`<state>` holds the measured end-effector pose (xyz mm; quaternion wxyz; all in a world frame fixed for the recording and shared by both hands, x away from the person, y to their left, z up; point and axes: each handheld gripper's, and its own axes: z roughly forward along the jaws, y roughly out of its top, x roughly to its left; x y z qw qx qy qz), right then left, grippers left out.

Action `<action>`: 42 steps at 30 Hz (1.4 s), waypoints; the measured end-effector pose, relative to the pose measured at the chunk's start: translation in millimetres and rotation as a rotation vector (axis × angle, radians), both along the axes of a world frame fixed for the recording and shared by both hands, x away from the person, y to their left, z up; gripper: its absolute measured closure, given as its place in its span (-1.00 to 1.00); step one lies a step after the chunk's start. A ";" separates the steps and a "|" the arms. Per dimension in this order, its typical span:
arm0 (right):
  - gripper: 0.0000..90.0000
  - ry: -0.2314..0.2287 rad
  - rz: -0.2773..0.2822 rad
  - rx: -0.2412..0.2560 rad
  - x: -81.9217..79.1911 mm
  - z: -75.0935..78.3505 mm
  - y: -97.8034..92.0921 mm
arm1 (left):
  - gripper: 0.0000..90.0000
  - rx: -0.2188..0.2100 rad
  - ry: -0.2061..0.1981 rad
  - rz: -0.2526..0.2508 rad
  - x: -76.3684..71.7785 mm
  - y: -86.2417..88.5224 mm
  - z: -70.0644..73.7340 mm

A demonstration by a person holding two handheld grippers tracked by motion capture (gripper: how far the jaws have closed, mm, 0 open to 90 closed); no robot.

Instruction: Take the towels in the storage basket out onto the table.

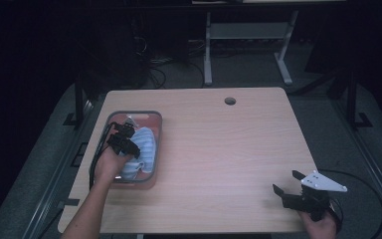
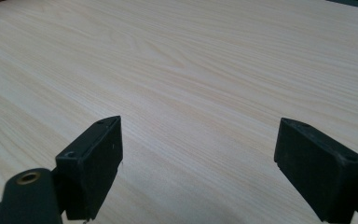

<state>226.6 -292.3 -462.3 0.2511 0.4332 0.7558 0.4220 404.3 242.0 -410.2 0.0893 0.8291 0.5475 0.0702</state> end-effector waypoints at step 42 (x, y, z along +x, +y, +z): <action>-0.67 -0.022 -0.064 0.006 -10.5 1.8 -11.9 | 0.52 -0.351 -0.225 0.046 -34.1 31.4 60.1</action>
